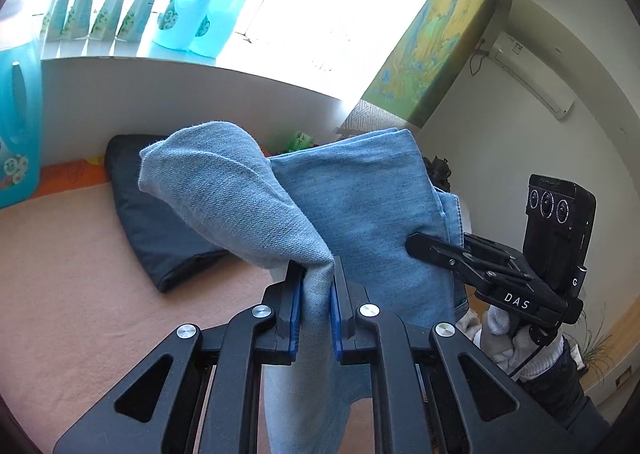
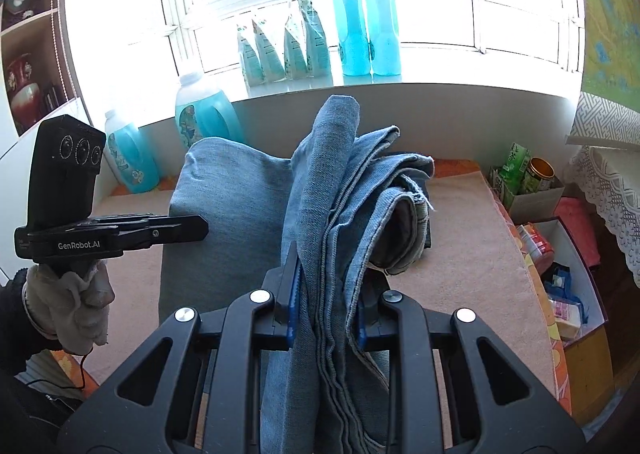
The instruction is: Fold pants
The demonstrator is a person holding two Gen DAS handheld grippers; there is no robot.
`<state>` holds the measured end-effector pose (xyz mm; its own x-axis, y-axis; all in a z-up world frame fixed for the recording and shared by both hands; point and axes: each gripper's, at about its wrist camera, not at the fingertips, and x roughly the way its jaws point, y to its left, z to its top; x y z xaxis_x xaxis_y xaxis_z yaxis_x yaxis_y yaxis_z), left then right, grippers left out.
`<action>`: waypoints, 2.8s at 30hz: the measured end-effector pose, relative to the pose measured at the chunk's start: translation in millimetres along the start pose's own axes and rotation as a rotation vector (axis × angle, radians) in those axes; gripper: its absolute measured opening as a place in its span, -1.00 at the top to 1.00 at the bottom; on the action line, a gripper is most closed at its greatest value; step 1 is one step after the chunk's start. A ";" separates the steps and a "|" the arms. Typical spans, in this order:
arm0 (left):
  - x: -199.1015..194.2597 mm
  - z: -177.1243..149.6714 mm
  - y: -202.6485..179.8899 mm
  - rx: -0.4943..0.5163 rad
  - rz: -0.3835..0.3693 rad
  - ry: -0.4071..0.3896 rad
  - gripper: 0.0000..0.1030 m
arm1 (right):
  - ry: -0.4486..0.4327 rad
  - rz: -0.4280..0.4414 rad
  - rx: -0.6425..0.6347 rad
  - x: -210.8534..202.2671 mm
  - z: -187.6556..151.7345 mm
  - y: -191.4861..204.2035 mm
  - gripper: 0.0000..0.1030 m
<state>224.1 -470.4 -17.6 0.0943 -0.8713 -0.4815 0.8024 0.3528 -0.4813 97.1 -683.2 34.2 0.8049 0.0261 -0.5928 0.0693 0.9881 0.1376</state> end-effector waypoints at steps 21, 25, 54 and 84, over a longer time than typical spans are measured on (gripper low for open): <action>25.1 95.4 58.4 0.022 0.087 -0.109 0.81 | -0.060 0.012 -0.102 103.0 103.2 -12.9 0.58; 36.9 108.6 70.4 0.020 0.095 -0.108 0.81 | -0.060 0.018 -0.101 121.0 112.1 -20.1 0.58; 79.8 103.4 161.2 -0.049 0.323 -0.009 0.79 | 0.194 -0.256 -0.066 284.7 88.0 -129.4 -0.16; -46.6 21.0 -3.7 0.178 0.319 -0.064 -0.37 | 0.044 -0.265 0.031 66.5 -15.8 -7.0 -0.74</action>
<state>229.1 -438.3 22.1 0.3884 -0.7484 -0.5377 0.8158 0.5505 -0.1769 140.8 -686.0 -18.7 0.7301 -0.2253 -0.6451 0.2928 0.9562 -0.0025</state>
